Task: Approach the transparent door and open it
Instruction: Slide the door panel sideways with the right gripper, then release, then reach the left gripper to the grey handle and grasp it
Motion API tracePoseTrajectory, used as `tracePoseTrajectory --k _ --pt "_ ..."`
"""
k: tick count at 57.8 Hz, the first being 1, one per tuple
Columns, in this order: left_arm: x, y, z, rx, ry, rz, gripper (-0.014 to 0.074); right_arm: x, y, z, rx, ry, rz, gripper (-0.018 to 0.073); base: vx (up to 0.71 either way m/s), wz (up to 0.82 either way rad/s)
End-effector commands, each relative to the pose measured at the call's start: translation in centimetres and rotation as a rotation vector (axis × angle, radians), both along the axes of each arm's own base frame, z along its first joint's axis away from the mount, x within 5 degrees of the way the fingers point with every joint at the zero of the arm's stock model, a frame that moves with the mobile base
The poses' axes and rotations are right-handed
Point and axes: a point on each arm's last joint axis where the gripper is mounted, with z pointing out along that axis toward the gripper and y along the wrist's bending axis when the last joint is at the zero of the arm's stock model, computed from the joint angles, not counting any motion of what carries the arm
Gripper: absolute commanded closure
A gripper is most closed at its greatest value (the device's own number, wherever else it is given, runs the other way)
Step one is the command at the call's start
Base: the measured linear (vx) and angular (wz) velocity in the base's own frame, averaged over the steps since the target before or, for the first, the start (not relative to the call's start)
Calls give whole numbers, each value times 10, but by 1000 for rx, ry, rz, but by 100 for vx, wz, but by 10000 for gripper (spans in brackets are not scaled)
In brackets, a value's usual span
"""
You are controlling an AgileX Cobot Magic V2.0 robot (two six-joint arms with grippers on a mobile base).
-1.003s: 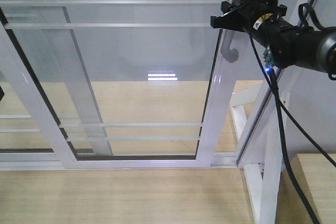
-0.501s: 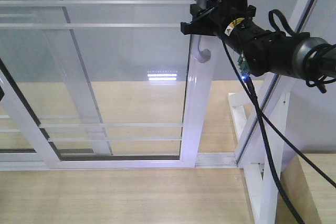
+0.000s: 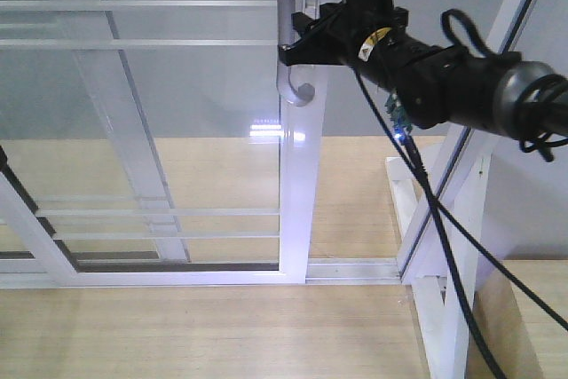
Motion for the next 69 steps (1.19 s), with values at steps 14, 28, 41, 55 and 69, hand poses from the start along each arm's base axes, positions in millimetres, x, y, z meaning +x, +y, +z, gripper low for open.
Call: tracePoseTrajectory --k 14,28,41,55,69 --pt "2 -3 20 39 -122 -26 247 -61 -78 76 60 -98 -146 254 0 0" --pt "5 -14 17 118 -115 -115 241 -142 -130 67 25 -69 -252 258 0 0" --pt "29 -44 7 -43 -167 -271 200 -186 -139 57 12 -42 -255 257 0 0" --pt "68 -85 -10 -108 -131 -412 148 -190 -140 54 10 -35 -255 257 0 0" --pt "129 -123 2 -101 -156 -474 132 -190 -140 54 9 -33 -255 257 0 0"
